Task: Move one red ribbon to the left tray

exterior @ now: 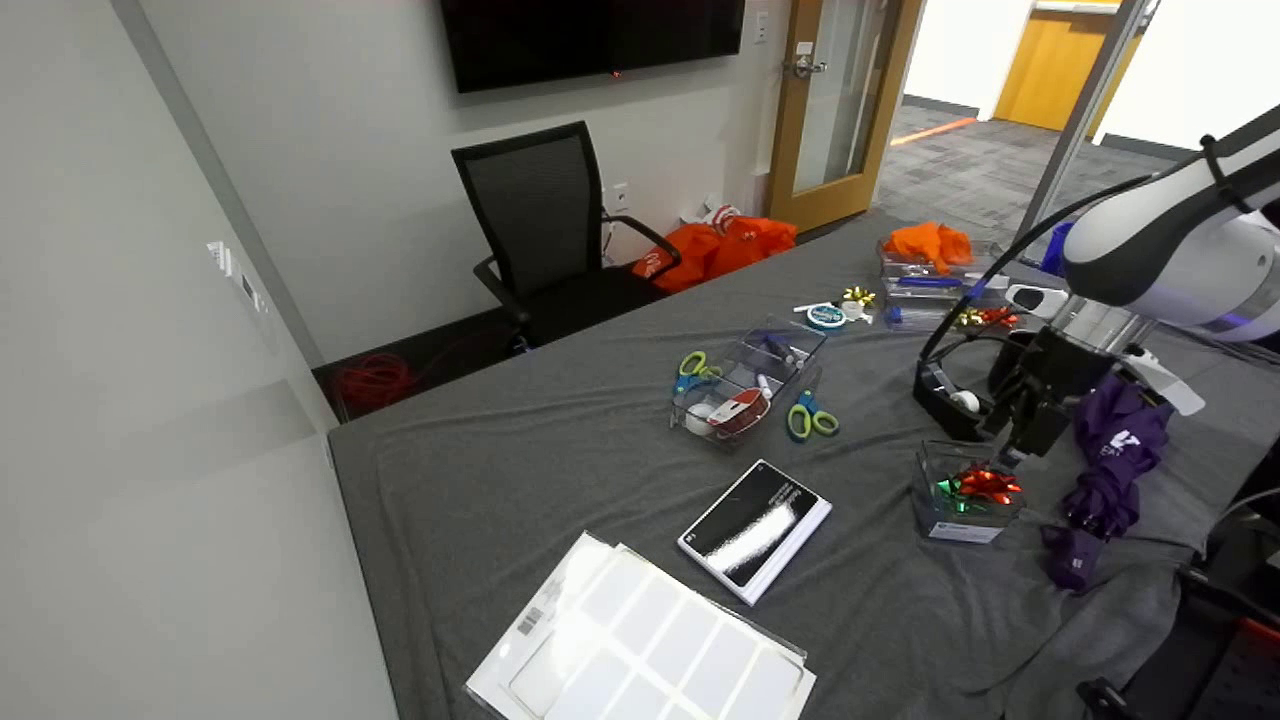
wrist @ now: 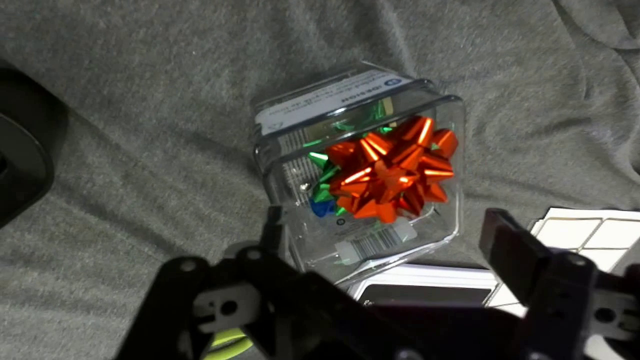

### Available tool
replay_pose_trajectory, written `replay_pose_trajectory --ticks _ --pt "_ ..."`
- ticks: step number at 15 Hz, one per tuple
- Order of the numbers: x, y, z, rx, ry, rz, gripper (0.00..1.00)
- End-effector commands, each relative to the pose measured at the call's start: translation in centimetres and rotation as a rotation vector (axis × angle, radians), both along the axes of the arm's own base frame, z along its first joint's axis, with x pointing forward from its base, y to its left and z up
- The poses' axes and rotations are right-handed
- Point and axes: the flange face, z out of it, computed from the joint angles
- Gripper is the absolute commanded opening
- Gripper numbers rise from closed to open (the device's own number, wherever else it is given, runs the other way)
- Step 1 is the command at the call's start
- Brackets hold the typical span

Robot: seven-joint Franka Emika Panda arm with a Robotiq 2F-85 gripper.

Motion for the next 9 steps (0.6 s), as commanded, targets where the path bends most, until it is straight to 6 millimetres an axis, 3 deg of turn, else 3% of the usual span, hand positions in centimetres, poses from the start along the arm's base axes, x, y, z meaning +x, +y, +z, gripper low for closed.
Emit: replay_pose_trajectory --ticks 1,5,9 --pt "-0.5 -0.5 0.6 0.012 -0.03 -0.005 1.0" --pt "-0.7 -1.5 2.0 -0.014 -0.062 -0.005 1.0" --pt "0.5 -4.5 4.2 -0.079 -0.1 -0.059 1.0"
